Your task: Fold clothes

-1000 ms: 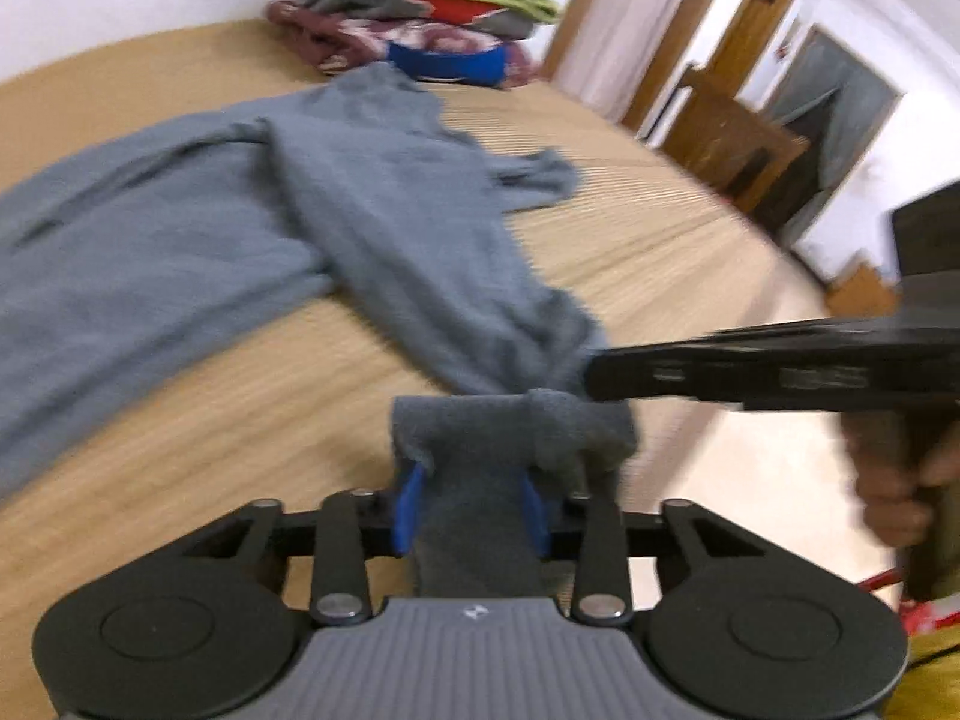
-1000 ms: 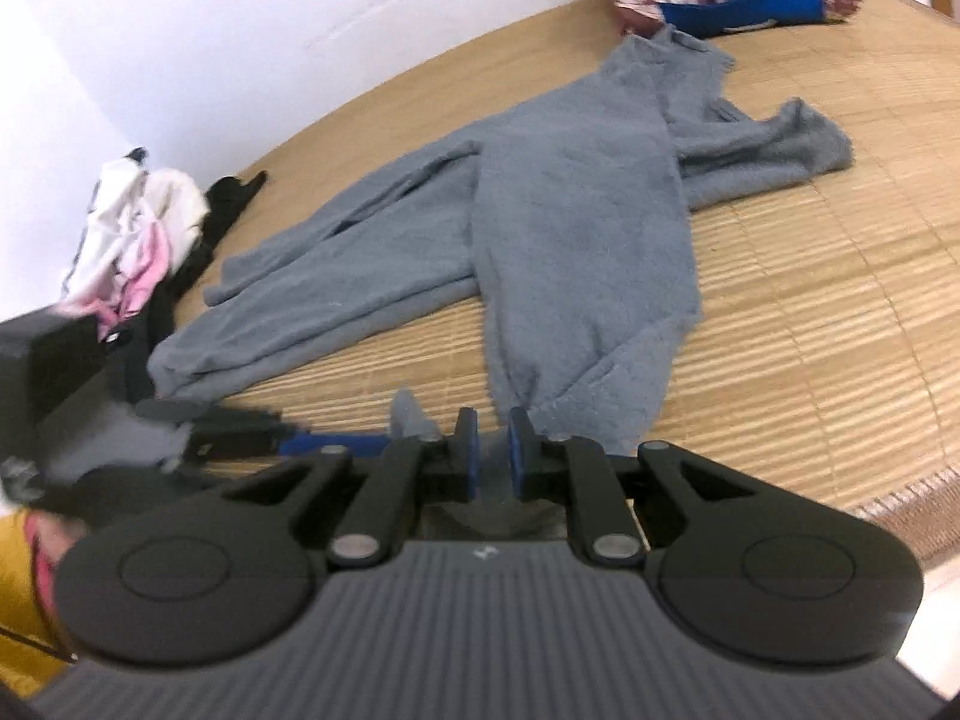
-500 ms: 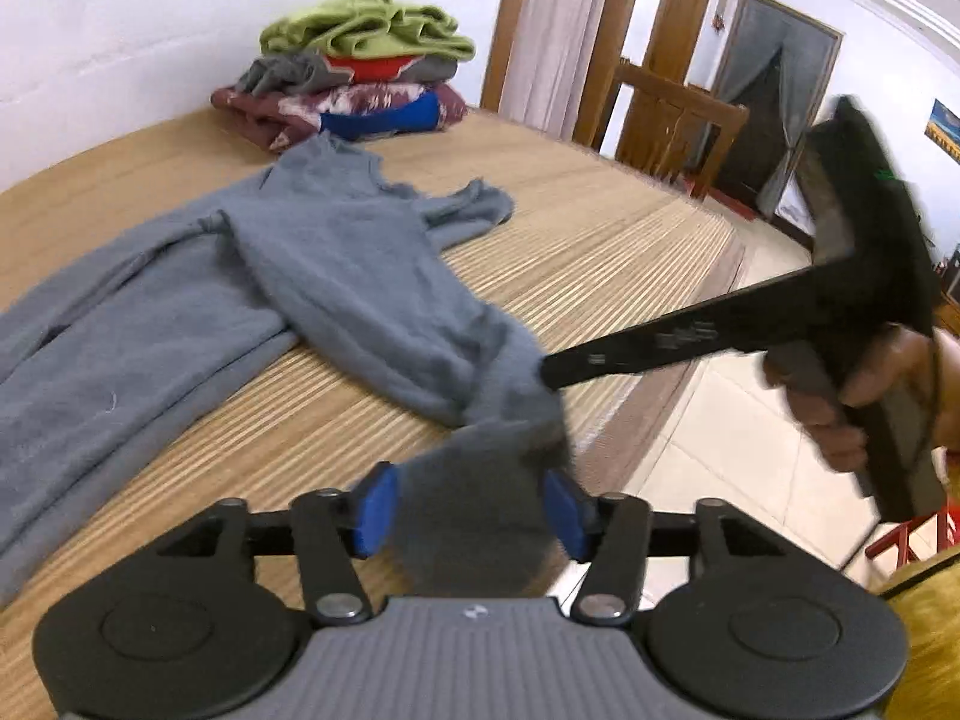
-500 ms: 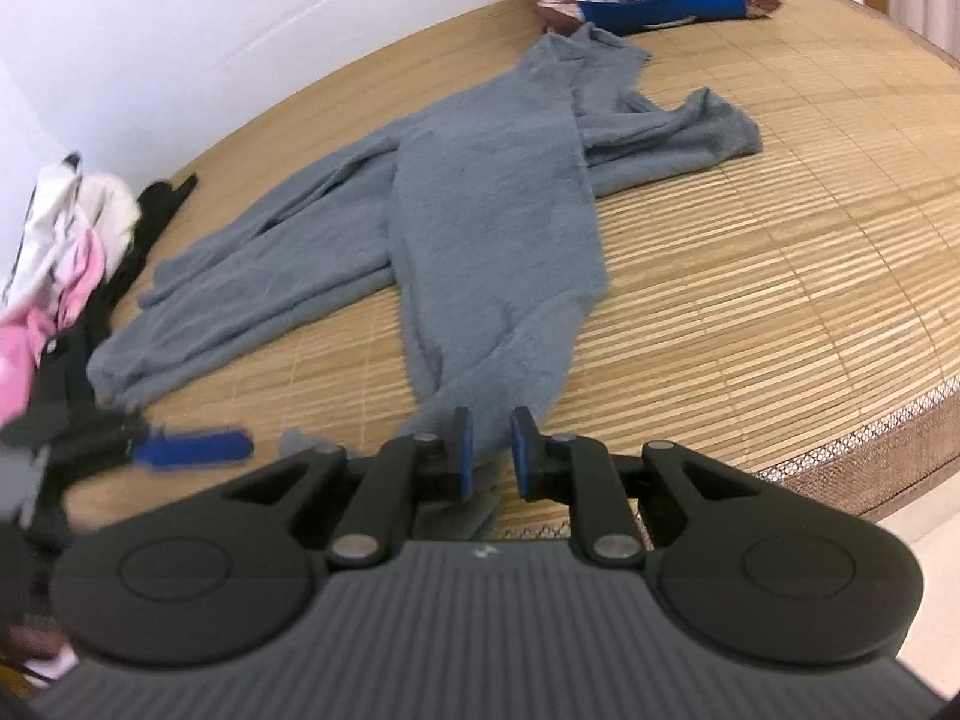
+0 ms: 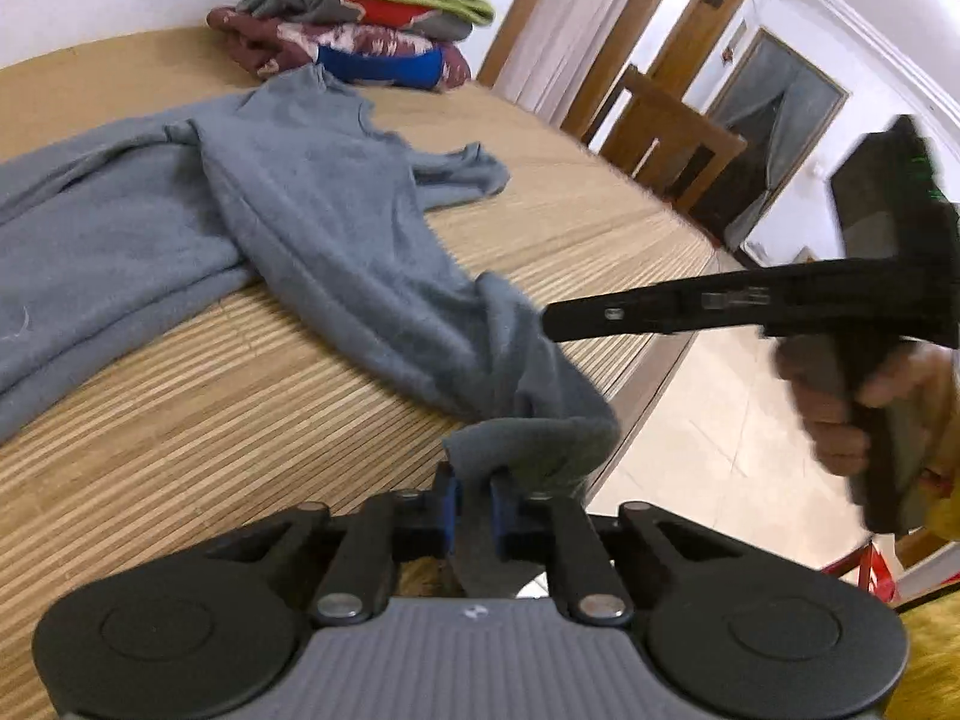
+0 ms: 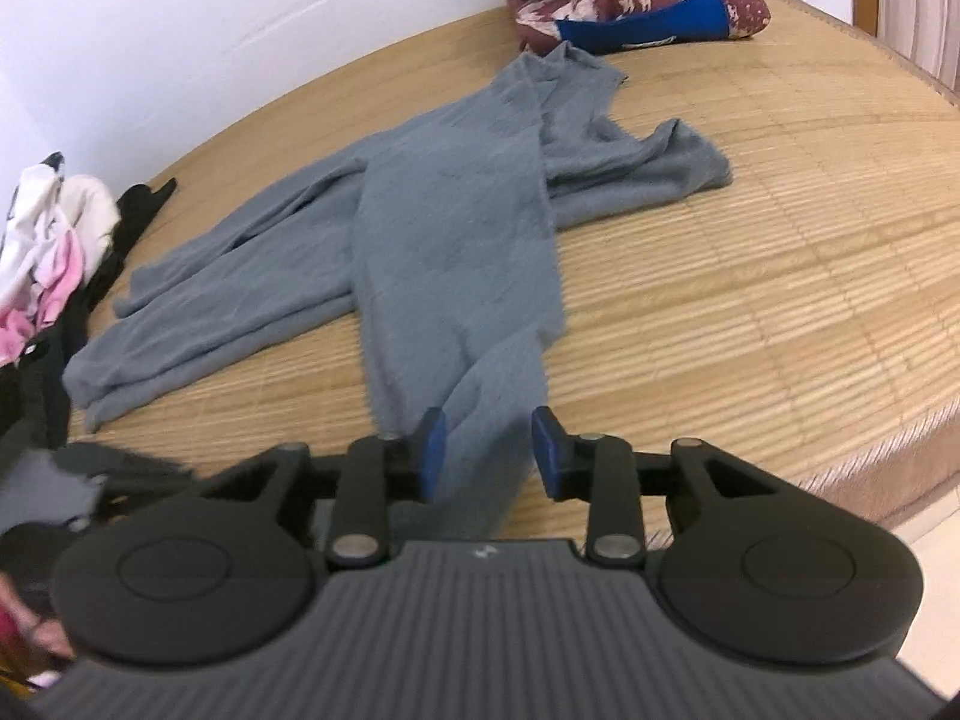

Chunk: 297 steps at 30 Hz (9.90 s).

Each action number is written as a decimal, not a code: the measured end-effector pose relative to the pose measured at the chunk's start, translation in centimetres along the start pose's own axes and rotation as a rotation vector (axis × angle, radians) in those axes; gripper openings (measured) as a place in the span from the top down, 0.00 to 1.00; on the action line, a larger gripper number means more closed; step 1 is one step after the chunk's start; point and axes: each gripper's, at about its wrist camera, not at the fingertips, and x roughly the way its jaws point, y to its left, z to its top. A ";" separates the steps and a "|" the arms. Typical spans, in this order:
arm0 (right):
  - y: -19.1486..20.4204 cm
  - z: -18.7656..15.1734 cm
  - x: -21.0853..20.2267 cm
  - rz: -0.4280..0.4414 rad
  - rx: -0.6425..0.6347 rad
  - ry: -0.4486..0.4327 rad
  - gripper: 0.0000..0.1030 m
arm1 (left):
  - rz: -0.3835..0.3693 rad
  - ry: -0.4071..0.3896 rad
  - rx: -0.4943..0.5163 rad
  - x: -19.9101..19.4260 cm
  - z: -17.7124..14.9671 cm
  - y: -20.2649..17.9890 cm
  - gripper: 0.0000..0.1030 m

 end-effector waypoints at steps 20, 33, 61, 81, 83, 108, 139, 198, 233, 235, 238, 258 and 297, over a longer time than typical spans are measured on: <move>-1.0 2.2 2.6 0.047 -0.010 0.069 0.66 | 0.132 0.066 -0.055 0.1 0.7 0.1 0.80; -1.4 2.0 1.1 0.044 0.084 0.066 0.65 | 0.033 0.031 -0.048 -1.1 0.1 -0.9 0.95; -1.9 2.3 3.4 -0.012 0.136 0.150 0.66 | 0.034 -0.070 -0.129 -3.7 1.0 -2.1 0.95; 5.3 6.4 7.0 0.255 -0.209 0.207 0.60 | 0.244 -0.047 -0.132 -15.2 7.9 6.8 0.88; 8.5 5.6 7.7 0.253 -0.370 0.255 0.57 | 0.127 0.049 -0.160 -12.2 6.4 9.2 0.87; 15.6 1.9 1.0 0.295 -0.704 0.105 0.88 | -0.361 0.112 0.087 -3.2 5.2 12.3 0.45; 8.0 8.2 6.9 0.120 -0.247 -0.124 0.58 | 0.323 -0.417 -0.402 -22.6 7.3 21.1 0.94; 7.8 26.2 21.1 0.285 -0.901 0.084 0.94 | 0.605 -0.406 -0.674 -20.5 4.9 23.6 0.91; 10.5 25.1 24.9 0.167 -0.699 -0.058 0.94 | 0.608 -0.357 -0.655 -18.4 3.6 30.3 0.85; 11.1 24.6 27.6 0.123 -0.706 -0.015 0.92 | 0.635 -0.293 -0.668 -16.7 3.4 32.1 0.83; 11.9 23.5 30.6 0.050 -0.717 0.018 0.89 | 0.650 -0.173 -0.666 -14.2 3.1 33.7 0.80; 13.8 11.4 16.9 0.008 -0.248 -0.292 0.71 | 0.542 -0.048 -0.332 -10.8 8.7 27.7 0.60; 33.3 7.4 20.5 -0.228 -0.124 -0.164 0.64 | 0.223 0.002 -0.013 -15.5 5.9 34.9 0.51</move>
